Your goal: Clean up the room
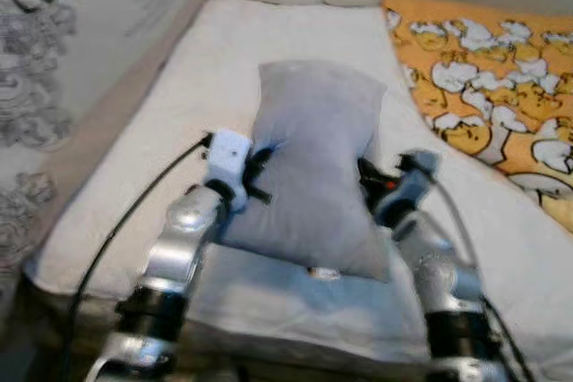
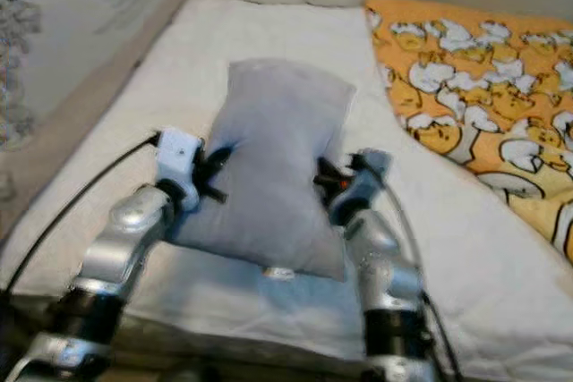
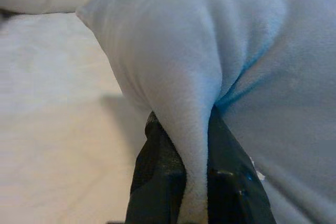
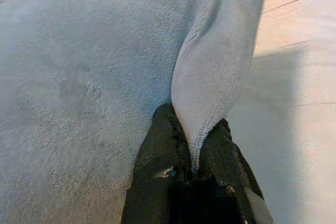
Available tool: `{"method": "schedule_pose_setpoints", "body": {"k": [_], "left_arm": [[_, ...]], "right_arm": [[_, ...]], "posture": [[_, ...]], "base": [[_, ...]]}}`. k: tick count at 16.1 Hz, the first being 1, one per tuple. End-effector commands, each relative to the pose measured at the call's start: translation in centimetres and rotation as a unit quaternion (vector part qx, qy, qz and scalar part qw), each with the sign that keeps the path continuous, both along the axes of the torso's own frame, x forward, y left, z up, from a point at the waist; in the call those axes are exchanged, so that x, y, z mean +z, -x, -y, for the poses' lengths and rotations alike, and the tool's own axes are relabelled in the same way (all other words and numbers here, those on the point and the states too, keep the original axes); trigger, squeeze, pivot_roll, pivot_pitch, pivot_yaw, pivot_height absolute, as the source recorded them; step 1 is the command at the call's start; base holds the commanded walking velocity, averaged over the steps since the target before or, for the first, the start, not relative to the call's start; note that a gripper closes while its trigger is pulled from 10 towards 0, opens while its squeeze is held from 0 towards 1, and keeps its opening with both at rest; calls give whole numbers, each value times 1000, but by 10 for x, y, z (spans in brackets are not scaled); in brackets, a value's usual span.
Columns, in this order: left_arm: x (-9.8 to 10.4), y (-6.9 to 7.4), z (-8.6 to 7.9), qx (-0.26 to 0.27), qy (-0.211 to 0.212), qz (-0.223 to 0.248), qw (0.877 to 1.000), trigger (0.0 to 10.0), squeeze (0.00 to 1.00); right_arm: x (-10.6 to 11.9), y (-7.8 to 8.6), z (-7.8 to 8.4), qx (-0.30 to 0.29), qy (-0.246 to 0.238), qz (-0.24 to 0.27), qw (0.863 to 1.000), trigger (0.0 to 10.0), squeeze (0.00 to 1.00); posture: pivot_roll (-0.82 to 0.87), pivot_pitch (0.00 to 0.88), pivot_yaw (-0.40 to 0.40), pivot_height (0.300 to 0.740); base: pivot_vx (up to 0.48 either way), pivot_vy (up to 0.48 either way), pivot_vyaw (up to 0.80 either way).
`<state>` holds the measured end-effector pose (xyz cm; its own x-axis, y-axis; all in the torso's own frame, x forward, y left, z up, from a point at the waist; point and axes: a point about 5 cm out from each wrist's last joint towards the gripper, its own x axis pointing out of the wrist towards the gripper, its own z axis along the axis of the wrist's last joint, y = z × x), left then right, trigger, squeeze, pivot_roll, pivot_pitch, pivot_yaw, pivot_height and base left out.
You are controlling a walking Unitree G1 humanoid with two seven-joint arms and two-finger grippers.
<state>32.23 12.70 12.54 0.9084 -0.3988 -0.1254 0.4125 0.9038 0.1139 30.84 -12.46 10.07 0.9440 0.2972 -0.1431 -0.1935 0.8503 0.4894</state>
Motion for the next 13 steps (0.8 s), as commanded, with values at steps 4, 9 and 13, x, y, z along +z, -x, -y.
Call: {"method": "schedule_pose_setpoints", "body": {"k": [4,9,13], "left_arm": [[12,-5,8,-8,-2,28,1000,10000,0],[13,-8,11,-13,-5,29,999,10000,0],[14,-9,10,-14,-8,31,999,10000,0]], "right_arm": [[2,1,9,-16,14,7,1000,10000,0],[1,3,11,-22,15,5,1000,10000,0],[1,2,9,-22,13,1,1000,10000,0]], "posture": [[45,0,-41,740],[35,0,-30,740],[41,0,-32,740]], "base": [[0,345,-400],[0,345,0],[0,348,-288]]}}
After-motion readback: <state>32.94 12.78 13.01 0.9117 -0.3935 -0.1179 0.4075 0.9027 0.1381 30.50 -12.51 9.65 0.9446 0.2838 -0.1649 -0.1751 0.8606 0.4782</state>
